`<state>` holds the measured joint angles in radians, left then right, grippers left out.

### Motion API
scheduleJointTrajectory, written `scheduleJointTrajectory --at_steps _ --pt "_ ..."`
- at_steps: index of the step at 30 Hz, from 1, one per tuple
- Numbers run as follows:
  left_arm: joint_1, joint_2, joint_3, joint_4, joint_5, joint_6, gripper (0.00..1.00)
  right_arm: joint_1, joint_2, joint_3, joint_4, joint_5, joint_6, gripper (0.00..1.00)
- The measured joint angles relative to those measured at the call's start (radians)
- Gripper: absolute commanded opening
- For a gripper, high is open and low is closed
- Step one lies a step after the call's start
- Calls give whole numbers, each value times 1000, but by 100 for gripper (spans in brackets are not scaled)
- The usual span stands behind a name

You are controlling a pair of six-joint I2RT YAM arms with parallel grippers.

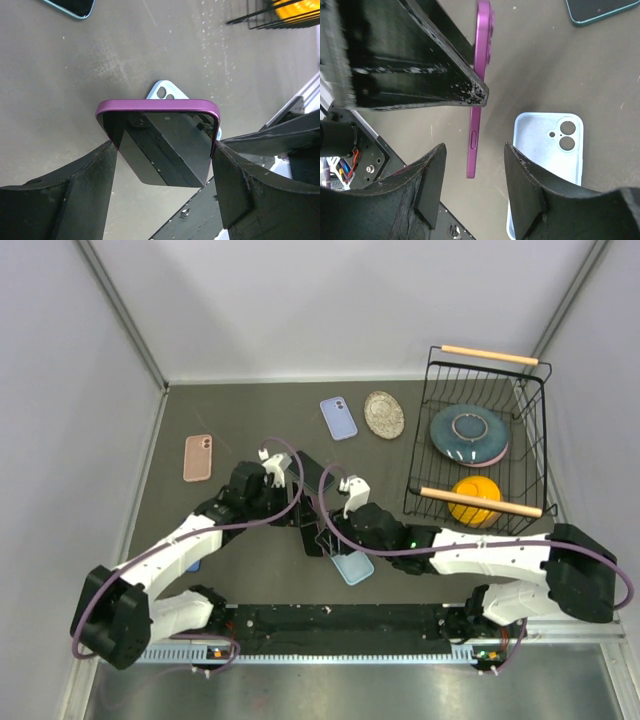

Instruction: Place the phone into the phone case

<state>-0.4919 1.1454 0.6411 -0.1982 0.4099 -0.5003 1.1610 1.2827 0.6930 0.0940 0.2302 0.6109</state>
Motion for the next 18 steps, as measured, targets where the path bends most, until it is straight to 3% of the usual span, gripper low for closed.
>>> scheduleJointTrajectory --at_steps 4,7,9,11,14,18 --pt "0 -35 -2 27 4 -50 40 5 43 14 6 10 1 41" --pt "0 -45 -12 53 16 -85 41 7 55 24 12 17 2 28" --pt "0 -46 -27 76 28 -116 45 8 57 30 15 21 2 12" --pt "0 -47 -37 84 38 -144 62 8 58 33 16 27 0 0" --pt "2 -48 -40 84 35 -163 84 8 58 34 9 42 1 0" --pt "2 -48 -33 64 35 -180 97 9 57 37 -19 51 -5 0"
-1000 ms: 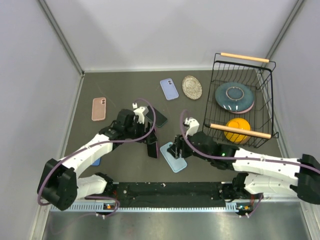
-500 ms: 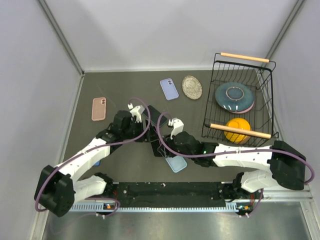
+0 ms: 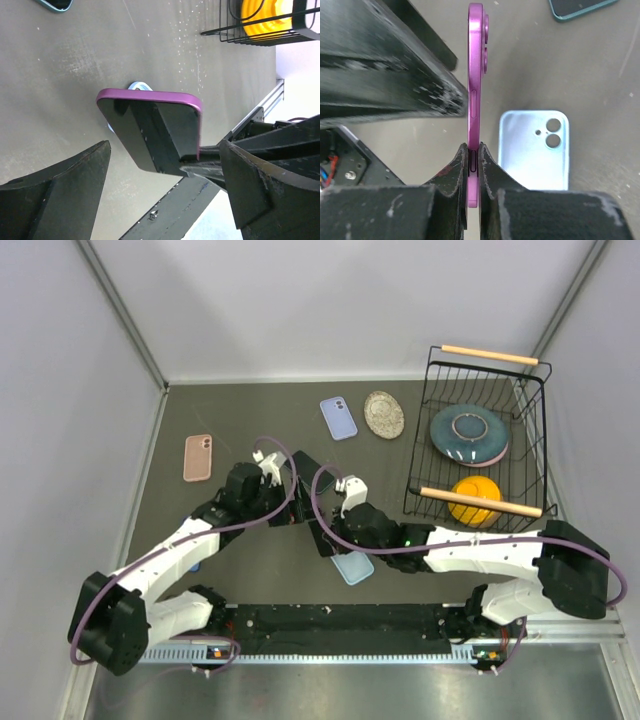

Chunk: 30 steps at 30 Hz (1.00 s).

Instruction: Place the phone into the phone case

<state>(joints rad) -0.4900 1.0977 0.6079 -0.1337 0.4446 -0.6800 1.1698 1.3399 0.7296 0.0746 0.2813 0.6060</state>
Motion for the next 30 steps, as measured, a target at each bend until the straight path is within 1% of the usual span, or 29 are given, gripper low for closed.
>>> scheduleJointTrajectory --at_steps 5,9,11,15,16,19,23,30 --pt "1 0 46 -26 50 -1 97 -6 -19 0 -126 6 -28 0" --pt "1 13 111 -101 80 26 88 -42 -66 0 -239 -48 -63 0" --pt "1 18 128 -130 78 38 86 -61 -98 0 -304 -95 -85 0" --pt "1 39 126 -174 55 53 82 -97 -132 0 -373 -185 -126 0" --pt "1 43 118 -177 46 53 79 -108 -137 0 -388 -210 -136 0" --pt "1 44 72 -171 28 32 74 -137 -138 0 -420 -261 -165 0" --pt "1 55 11 -134 17 -14 72 -157 -123 0 -434 -312 -179 0" --pt "1 138 -47 -75 4 -61 68 -163 -61 0 -398 -370 -176 0"
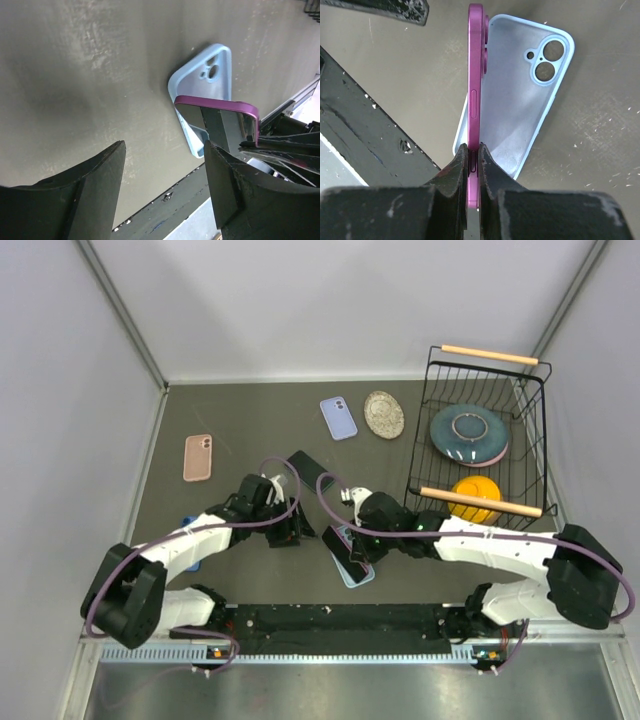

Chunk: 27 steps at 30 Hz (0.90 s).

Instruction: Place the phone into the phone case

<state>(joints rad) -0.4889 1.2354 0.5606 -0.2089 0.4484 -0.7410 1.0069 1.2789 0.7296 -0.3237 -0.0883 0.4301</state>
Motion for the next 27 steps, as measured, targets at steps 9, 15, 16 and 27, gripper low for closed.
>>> scheduleJointTrajectory --at_steps 9,15,16,27 --pt "0 51 -49 44 7 -25 61 -37 26 -2 34 -30 40 0" --pt "0 51 -77 86 9 -47 60 -43 19 -2 39 -16 63 0" --pt "0 50 -82 95 12 -52 59 -43 16 -2 38 -13 65 0" --pt "-7 80 -131 210 54 -110 0 -63 -11 -7 12 -13 119 0"
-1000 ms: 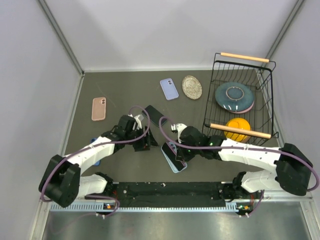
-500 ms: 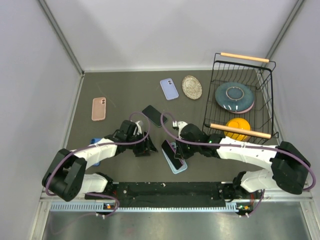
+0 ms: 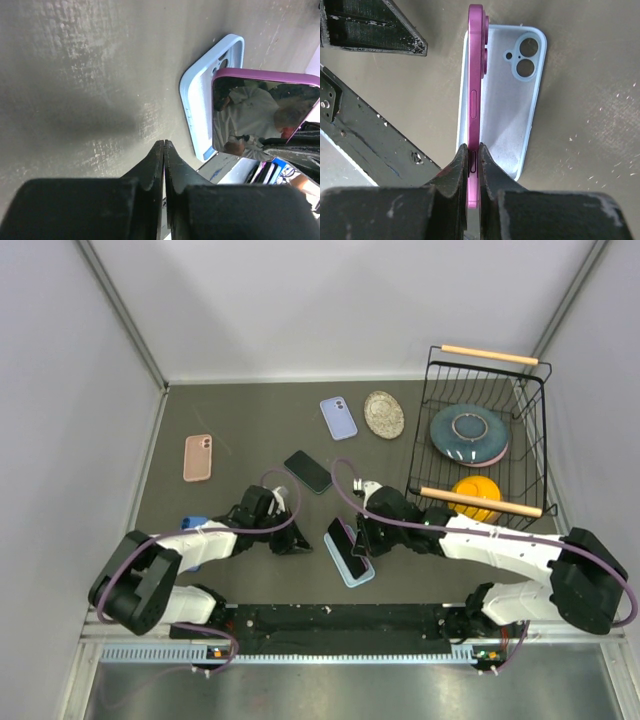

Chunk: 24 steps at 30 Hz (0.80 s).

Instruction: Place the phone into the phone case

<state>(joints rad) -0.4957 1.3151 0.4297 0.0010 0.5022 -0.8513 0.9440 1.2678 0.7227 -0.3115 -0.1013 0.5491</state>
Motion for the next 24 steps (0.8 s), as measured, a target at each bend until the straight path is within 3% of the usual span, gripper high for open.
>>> scheduleJointTrajectory --at_steps 9,24 --pt "-50 111 -15 106 32 -48 0 -4 -15 -43 -5 -22 40 0" --pt "-130 181 -14 227 43 -101 0 -12 22 -91 146 -87 83 0"
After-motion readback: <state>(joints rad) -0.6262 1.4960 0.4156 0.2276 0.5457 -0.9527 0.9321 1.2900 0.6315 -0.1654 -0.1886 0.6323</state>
